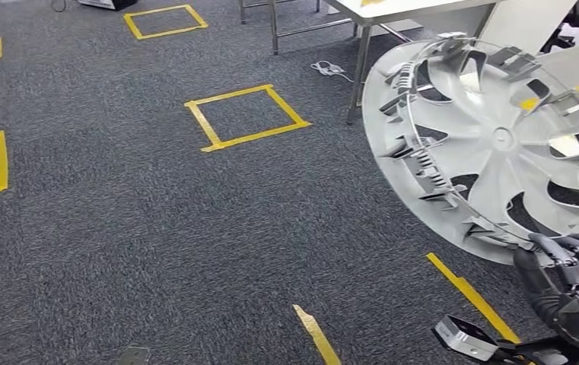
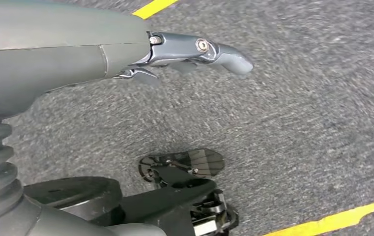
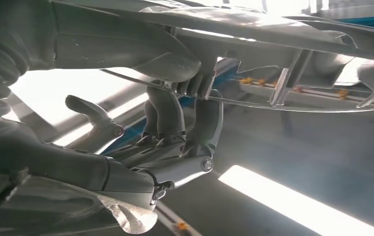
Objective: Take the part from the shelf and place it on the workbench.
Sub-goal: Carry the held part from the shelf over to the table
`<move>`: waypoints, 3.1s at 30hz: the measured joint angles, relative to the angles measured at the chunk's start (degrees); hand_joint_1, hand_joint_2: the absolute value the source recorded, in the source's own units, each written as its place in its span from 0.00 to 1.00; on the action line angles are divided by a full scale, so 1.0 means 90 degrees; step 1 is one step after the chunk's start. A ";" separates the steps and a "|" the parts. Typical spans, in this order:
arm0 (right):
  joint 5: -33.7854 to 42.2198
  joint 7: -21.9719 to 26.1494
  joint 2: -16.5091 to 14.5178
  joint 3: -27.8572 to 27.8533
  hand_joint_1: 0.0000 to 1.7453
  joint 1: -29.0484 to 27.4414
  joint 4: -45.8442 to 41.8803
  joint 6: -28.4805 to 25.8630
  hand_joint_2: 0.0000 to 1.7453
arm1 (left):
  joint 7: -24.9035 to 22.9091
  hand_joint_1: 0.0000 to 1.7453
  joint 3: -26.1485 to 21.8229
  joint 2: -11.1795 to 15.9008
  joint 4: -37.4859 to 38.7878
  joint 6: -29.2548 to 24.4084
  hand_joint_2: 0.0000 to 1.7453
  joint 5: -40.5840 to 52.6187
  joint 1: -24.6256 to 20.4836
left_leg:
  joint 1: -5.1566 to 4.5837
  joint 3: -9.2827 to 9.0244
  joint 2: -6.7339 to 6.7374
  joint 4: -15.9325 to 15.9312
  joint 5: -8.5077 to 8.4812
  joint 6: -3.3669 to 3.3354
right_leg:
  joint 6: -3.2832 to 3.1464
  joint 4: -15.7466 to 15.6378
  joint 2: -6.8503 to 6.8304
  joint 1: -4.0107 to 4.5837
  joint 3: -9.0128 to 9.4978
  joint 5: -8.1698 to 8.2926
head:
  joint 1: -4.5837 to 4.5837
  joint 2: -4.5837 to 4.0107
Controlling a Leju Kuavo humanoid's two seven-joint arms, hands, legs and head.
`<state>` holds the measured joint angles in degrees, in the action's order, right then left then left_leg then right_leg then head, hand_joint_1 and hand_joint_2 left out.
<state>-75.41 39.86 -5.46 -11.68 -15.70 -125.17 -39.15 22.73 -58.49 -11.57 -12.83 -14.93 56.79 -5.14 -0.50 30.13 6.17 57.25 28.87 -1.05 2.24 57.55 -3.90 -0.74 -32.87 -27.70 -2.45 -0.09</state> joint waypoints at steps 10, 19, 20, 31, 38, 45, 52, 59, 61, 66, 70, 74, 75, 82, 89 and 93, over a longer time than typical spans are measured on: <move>-0.0011 -0.0001 -0.0002 -0.0030 1.00 -0.0021 -0.0003 0.0000 1.00 | 0.0000 0.00 0.0000 -0.0004 0.0000 0.0001 1.00 0.0002 0.0017 | 0.0060 0.0792 -0.0654 0.1847 0.0762 0.0072 | -0.0254 -0.0004 0.0807 0.0027 -0.0014 0.0077 | 0.0046 0.0000; -0.0032 -0.0001 -0.0008 -0.0051 1.00 -0.0038 -0.0014 0.0000 1.00 | -0.0007 0.00 -0.0002 0.0018 0.0000 -0.0004 1.00 0.0002 -0.0010 | 0.0055 0.0088 -0.1038 -0.0035 -0.0136 -0.0123 | -0.0056 0.0132 0.1154 -0.0006 -0.0282 0.0072 | 0.0037 0.0000; -0.0035 0.0000 -0.0010 -0.0053 1.00 -0.0027 -0.0017 0.0000 1.00 | -0.0007 0.00 -0.0002 0.0009 0.0000 -0.0003 1.00 0.0003 -0.0010 | 0.0064 0.0081 -0.0930 -0.0078 -0.0160 -0.0143 | -0.0039 0.0372 0.0937 0.0009 -0.0415 -0.0078 | 0.0016 0.0000; -0.0053 0.0002 -0.0010 -0.0098 1.00 0.0001 -0.0023 0.0000 1.00 | -0.0010 0.00 -0.0002 0.0004 0.0000 -0.0002 1.00 0.0003 0.0005 | 0.0019 0.0049 0.0037 0.0038 -0.0012 0.0038 | 0.0035 0.0043 -0.0046 -0.0014 0.0010 -0.0035 | -0.0033 0.0000; -0.0157 -0.0001 -0.0010 -0.0132 1.00 -0.0051 -0.0035 0.0000 1.00 | -0.0002 0.00 -0.0007 -0.0001 0.0000 -0.0049 1.00 -0.0021 -0.0001 | 0.0103 0.0643 -0.0592 0.1548 0.0832 0.0175 | -0.0251 0.0043 0.0493 -0.0014 -0.0015 0.0003 | 0.0004 0.0000; -0.0151 -0.0001 -0.0010 -0.0135 1.00 -0.0062 -0.0035 0.0000 1.00 | -0.0002 0.00 -0.0010 -0.0001 0.0000 -0.0042 1.00 -0.0032 0.0023 | 0.0075 0.0829 -0.0675 0.1764 0.0642 0.0083 | -0.0268 0.0045 0.0797 0.0022 0.0002 0.0007 | 0.0004 0.0000; -0.0144 0.0001 -0.0011 -0.0141 1.00 -0.0126 -0.0033 0.0000 1.00 | 0.0016 0.00 -0.0013 0.0020 0.0000 -0.0007 1.00 -0.0039 -0.0019 | 0.0079 0.0168 -0.0864 -0.0064 -0.0227 -0.0167 | -0.0050 0.0453 0.0856 0.0023 -0.0370 -0.0227 | -0.0020 0.0000; -0.0245 0.0007 -0.0010 -0.0137 1.00 -0.0134 -0.0032 0.0000 1.00 | -0.0029 0.00 -0.0015 0.0003 0.0000 -0.0032 1.00 0.0046 -0.0004 | 0.0110 0.0157 -0.0459 -0.0038 -0.0185 -0.0104 | 0.0189 0.0758 0.0390 -0.0117 -0.0359 -0.0256 | -0.0041 0.0000; -0.0252 0.0006 -0.0010 -0.0137 1.00 -0.0123 -0.0033 0.0000 1.00 | -0.0039 0.00 -0.0015 0.0002 0.0000 -0.0042 1.00 0.0065 -0.0016 | 0.0094 0.0174 -0.0447 0.0028 -0.0159 -0.0022 | 0.0150 0.0105 0.0359 -0.0120 0.0037 -0.0093 | -0.0043 0.0000; -0.0254 0.0004 -0.0010 -0.0140 1.00 -0.0137 -0.0035 0.0000 1.00 | -0.0047 0.00 -0.0015 -0.0001 0.0000 -0.0068 1.00 0.0087 -0.0018 | 0.0112 0.0249 -0.0504 0.0233 -0.0016 0.0138 | -0.0098 0.0018 0.0395 -0.0095 0.0101 -0.0085 | -0.0031 0.0000; -0.0254 0.0004 -0.0010 -0.0138 1.00 -0.0136 -0.0035 0.0000 1.00 | -0.0049 0.00 -0.0015 -0.0001 0.0000 -0.0072 1.00 0.0089 0.0001 | 0.0120 0.0884 -0.0610 0.1730 0.0726 0.0179 | -0.0192 0.0012 0.0421 -0.0071 0.0104 -0.0077 | -0.0008 0.0000; -0.0255 0.0004 -0.0010 -0.0140 1.00 -0.0137 -0.0035 0.0000 1.00 | -0.0049 0.00 -0.0015 0.0000 0.0000 -0.0072 1.00 0.0089 0.0015 | 0.0092 0.0615 -0.0641 0.1134 0.0184 0.0046 | -0.0195 0.0013 0.0506 -0.0022 0.0132 -0.0079 | -0.0008 0.0000; -0.0255 0.0004 -0.0010 -0.0140 1.00 -0.0137 -0.0035 0.0000 1.00 | -0.0049 0.00 -0.0015 0.0005 0.0000 -0.0072 1.00 0.0089 0.0013 | 0.0075 0.0420 -0.0668 0.0706 0.0004 -0.0007 | -0.0189 0.0017 0.0521 -0.0006 0.0134 -0.0081 | -0.0011 0.0000; -0.0254 0.0004 -0.0010 -0.0138 1.00 -0.0145 -0.0035 0.0000 1.00 | -0.0048 0.00 -0.0015 0.0012 0.0000 -0.0084 1.00 0.0083 0.0001 | 0.0072 0.0177 -0.0686 0.0001 -0.0191 -0.0119 | 0.0008 0.0293 0.0519 -0.0015 -0.0072 -0.0276 | -0.0040 0.0000; -0.0253 0.0009 -0.0010 -0.0127 1.00 -0.0166 -0.0032 0.0000 1.00 | -0.0049 0.00 -0.0017 -0.0004 0.0000 -0.0087 1.00 0.0067 0.0004 | 0.0066 0.0173 -0.0649 0.0004 -0.0197 -0.0127 | 0.0082 0.1030 0.0454 -0.0041 -0.0405 -0.0367 | -0.0074 0.0000; -0.0253 0.0008 -0.0010 -0.0125 1.00 -0.0161 -0.0035 0.0000 1.00 | -0.0049 0.00 -0.0017 -0.0004 0.0000 -0.0087 1.00 0.0067 0.0005 | 0.0019 0.0209 -0.0652 0.0071 -0.0166 -0.0024 | -0.0025 0.0018 0.0410 -0.0009 0.0114 -0.0119 | -0.0067 0.0000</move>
<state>-77.68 39.93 -5.55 -12.81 -17.15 -125.49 -39.15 22.29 -58.64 -11.61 -12.83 -15.72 57.40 -5.10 -0.33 32.02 0.31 57.89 27.38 -1.27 2.02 57.71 -0.21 -0.82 -31.85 -28.77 -3.05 -0.09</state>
